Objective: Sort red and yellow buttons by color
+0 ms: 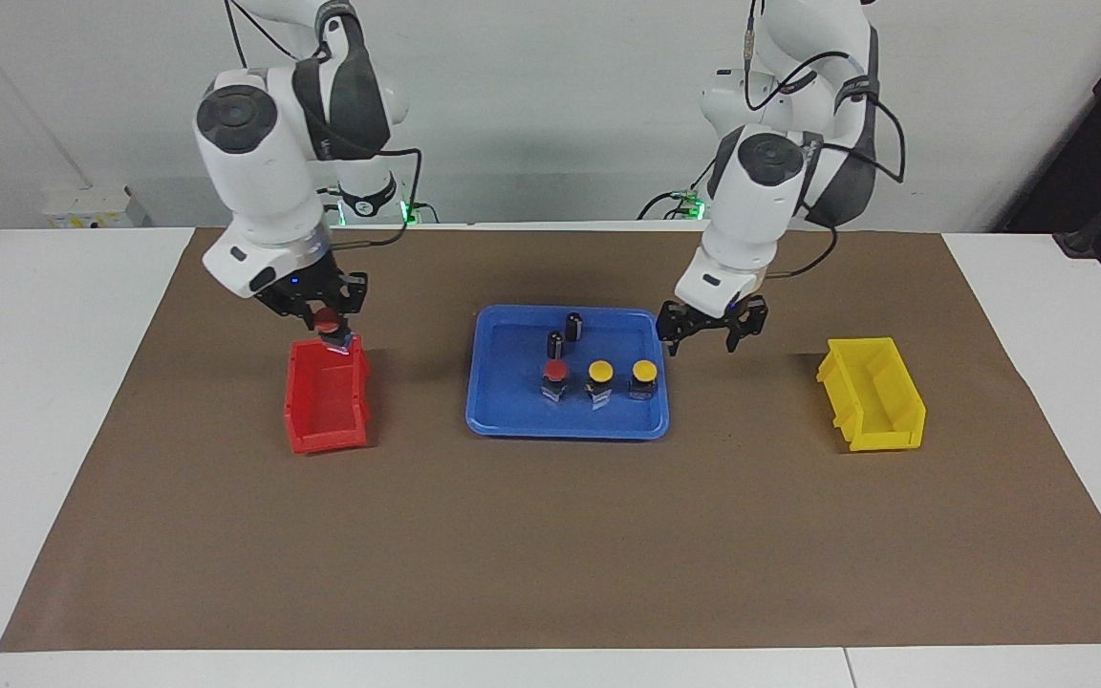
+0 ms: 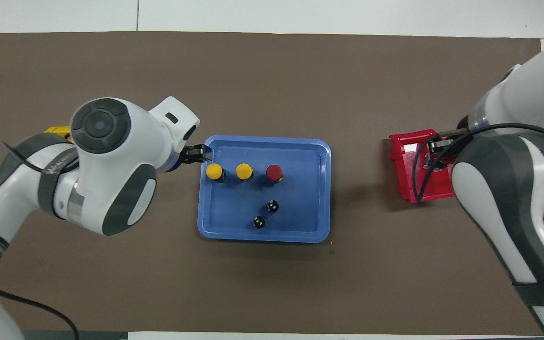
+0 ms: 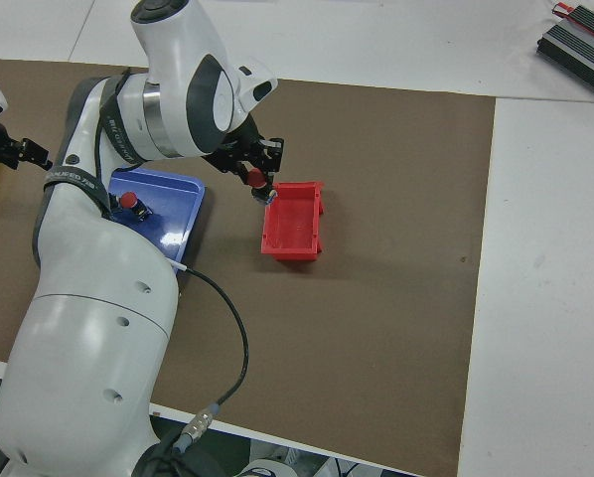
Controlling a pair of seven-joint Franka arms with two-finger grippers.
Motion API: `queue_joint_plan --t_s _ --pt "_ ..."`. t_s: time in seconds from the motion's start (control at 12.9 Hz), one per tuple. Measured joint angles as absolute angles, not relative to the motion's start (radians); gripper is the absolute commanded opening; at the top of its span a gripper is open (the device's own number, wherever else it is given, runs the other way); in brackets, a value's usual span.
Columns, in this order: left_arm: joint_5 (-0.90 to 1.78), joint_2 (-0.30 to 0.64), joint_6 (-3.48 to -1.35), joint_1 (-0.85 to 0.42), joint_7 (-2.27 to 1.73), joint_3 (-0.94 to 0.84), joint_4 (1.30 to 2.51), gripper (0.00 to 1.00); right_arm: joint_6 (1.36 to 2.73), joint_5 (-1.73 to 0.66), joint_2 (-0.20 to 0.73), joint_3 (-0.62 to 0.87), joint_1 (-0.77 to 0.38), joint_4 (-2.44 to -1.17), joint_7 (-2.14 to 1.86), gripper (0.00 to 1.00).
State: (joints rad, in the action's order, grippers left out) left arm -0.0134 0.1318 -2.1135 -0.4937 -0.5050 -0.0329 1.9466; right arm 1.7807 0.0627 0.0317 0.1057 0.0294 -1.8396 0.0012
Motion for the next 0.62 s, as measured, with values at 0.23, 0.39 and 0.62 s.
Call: queue_joint_plan --t_s 0.23,0.39,0.62 --pt "-0.013 0.173 -2.138 -0.505 -0.513 -0.031 1.946 0.72 1.961 0.062 0.014 0.108 0.059 -1.988 -0.043 0.24" --pt "-0.013 0.181 -2.142 -0.511 -0.513 -0.031 1.949 0.72 2.061 0.062 -0.012 0.117 0.057 -2.087 -0.044 0.24" --pt "-0.013 0.182 -2.149 -0.526 -0.513 -0.032 1.957 0.72 2.176 0.062 -0.038 0.116 0.058 -2.198 -0.05 0.24"
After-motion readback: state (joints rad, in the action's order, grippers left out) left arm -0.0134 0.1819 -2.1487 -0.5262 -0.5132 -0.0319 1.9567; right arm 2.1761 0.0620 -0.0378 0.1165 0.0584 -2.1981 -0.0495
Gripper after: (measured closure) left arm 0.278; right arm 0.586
